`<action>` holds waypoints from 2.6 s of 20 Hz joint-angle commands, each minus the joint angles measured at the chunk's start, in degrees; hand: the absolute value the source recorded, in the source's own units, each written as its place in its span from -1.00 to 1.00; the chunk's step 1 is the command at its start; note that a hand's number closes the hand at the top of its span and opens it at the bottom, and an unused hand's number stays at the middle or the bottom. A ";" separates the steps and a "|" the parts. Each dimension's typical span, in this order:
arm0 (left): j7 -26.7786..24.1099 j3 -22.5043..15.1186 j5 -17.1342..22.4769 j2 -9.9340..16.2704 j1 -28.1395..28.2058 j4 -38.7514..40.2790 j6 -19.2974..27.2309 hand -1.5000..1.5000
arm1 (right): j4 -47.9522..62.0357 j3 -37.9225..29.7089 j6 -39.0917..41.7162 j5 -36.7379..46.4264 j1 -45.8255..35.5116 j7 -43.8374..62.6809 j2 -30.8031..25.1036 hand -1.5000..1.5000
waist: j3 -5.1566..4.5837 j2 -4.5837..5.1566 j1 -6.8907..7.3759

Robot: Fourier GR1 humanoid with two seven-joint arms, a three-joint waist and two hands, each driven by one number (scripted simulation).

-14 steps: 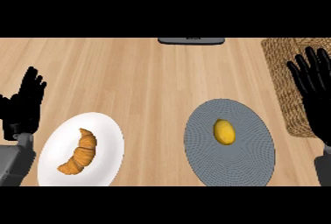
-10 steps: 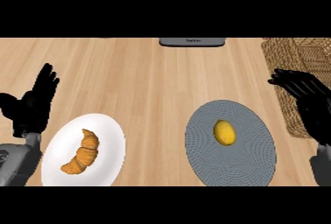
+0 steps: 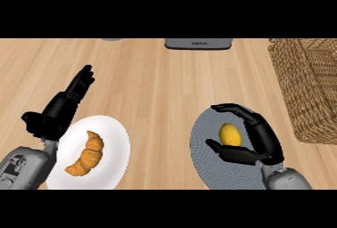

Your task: Pick the lemon from the placemat and place it in the basket

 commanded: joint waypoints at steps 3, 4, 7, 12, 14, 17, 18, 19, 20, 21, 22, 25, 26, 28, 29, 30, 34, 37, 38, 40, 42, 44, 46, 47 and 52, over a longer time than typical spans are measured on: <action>0.39 -0.32 -0.24 -0.32 1.23 -2.83 -0.22 0.00 | -1.38 6.76 -17.75 21.12 -0.44 11.81 3.20 -1.00 | -0.20 -0.61 -0.98; 0.97 -0.75 -0.93 0.24 1.71 -2.30 -0.41 0.00 | -2.64 6.40 -18.36 23.54 -0.66 15.45 1.67 -1.00 | -0.21 -0.63 -1.34; 1.01 0.02 0.37 0.45 3.11 -3.04 -1.09 0.00 | -4.88 4.89 -20.21 32.65 -3.62 26.16 -2.06 -1.00 | -0.35 -0.89 -1.42; 0.43 -0.55 -0.75 -0.14 3.72 -3.16 -0.53 0.00 | -11.70 3.82 -4.73 39.68 -7.69 43.87 -13.52 -1.00 | -0.51 -1.06 -2.38; 2.46 -0.56 -0.81 0.40 2.96 -5.39 -0.18 0.00 | -14.52 5.24 4.82 37.98 -8.38 48.83 -16.96 -1.00 | -0.48 -1.41 -2.31; 2.42 0.43 -0.12 1.07 3.75 -5.47 -0.93 0.00 | -19.48 5.55 17.20 30.62 -9.53 56.74 -18.25 -1.00 | -0.31 -0.98 -1.76; 1.10 0.71 -0.22 1.62 4.18 -5.37 -1.83 0.00 | -21.59 5.04 20.62 28.34 -11.83 60.59 -17.65 -1.00 | -0.29 -0.80 -1.36; 0.63 0.62 -1.09 0.52 3.82 -4.37 -0.66 0.00 | -23.64 3.87 23.96 24.83 -10.70 61.11 -19.31 -1.00 | -0.21 -0.64 -1.98; -0.49 -0.35 -1.86 -0.46 5.10 -4.80 -0.31 0.00 | -23.95 3.34 26.31 22.21 -9.86 61.97 -19.83 -1.00 | -0.16 -0.52 -1.75; 0.73 0.71 -0.60 0.19 4.07 -4.26 -1.56 0.00 | -28.44 2.87 29.09 19.88 -12.26 67.90 -18.46 -1.00 | -0.18 -0.56 -1.80; 1.96 1.34 -0.61 1.74 5.61 -6.62 -1.58 0.00 | -29.93 1.15 31.10 16.86 -10.52 68.99 -19.79 -1.00 | -0.10 -0.62 -1.51; -0.77 1.76 -2.14 0.24 6.24 -5.28 -2.21 0.00 | -34.34 -4.57 35.58 10.13 -11.79 75.30 -20.42 -1.00 | -0.04 -0.29 -1.26; 2.60 0.48 -2.59 -1.70 2.29 -4.27 -1.22 0.00 | -36.31 -4.62 37.34 7.20 -14.07 80.52 -19.71 -1.00 | -0.06 -0.29 -1.62; 2.19 0.93 -3.23 -1.76 4.94 -7.37 -1.65 0.00 | -37.43 -6.47 37.55 5.50 -13.05 81.20 -20.46 -1.00 | -0.02 -0.27 -1.09; 1.31 2.06 -3.25 -1.58 4.50 -5.26 -2.24 0.00 | -42.90 -8.33 36.57 4.24 -7.10 79.94 -21.92 -1.00 | -0.01 -0.30 -1.64; 2.72 2.79 -3.50 -1.71 3.71 -5.88 -2.41 0.00 | -37.81 -7.02 35.53 9.63 -5.65 73.83 -22.10 -1.00 | 0.03 -0.16 -1.22; 0.69 4.92 -4.21 -2.80 2.73 -1.81 -5.88 0.00 | -37.80 -9.79 35.51 10.76 -3.95 70.34 -21.06 -1.00 | 0.03 -0.07 -1.16; -0.01 5.88 -5.65 -3.28 7.11 -6.78 -5.98 0.00 | -35.11 -10.05 33.88 14.58 -2.84 66.30 -17.23 -1.00 | 0.03 -0.09 -0.77; 1.36 4.62 -6.61 -4.76 5.15 -6.49 -4.34 0.00 | -33.94 -7.79 30.13 19.41 -0.59 63.78 -15.23 -1.00 | 0.05 -0.06 -0.85; 3.39 5.64 -6.60 -4.73 4.80 -8.34 -5.59 0.00 | -35.65 -6.85 29.17 22.44 2.50 61.58 -13.50 -1.00 | 0.05 -0.10 -0.92; 1.89 6.19 -6.88 -5.23 5.85 -6.39 -6.38 0.00 | -31.08 -3.37 25.84 27.91 2.47 58.37 -10.65 -1.00 | 0.05 -0.04 -0.77; 1.64 6.06 -8.46 -6.29 4.26 -4.79 -6.41 0.00 | -23.08 -5.38 25.59 27.37 -3.23 55.11 -9.79 -1.00 | 0.04 0.04 -0.57; 4.25 4.72 -8.22 -6.08 10.26 -13.30 -5.03 0.00 | -21.43 -5.06 19.58 31.82 5.30 45.82 -10.64 -1.00 | 0.11 -0.10 -0.36; 3.91 7.38 -8.27 -5.90 6.09 -8.64 -7.58 0.00 | -19.45 -6.53 22.35 30.11 0.69 47.10 -9.43 -1.00 | 0.04 -0.03 -0.72; 4.15 8.73 -9.46 -7.24 6.38 -9.39 -8.99 0.00 | -12.54 -1.29 16.19 39.67 0.07 43.78 -4.58 -1.00 | 0.04 -0.05 -0.63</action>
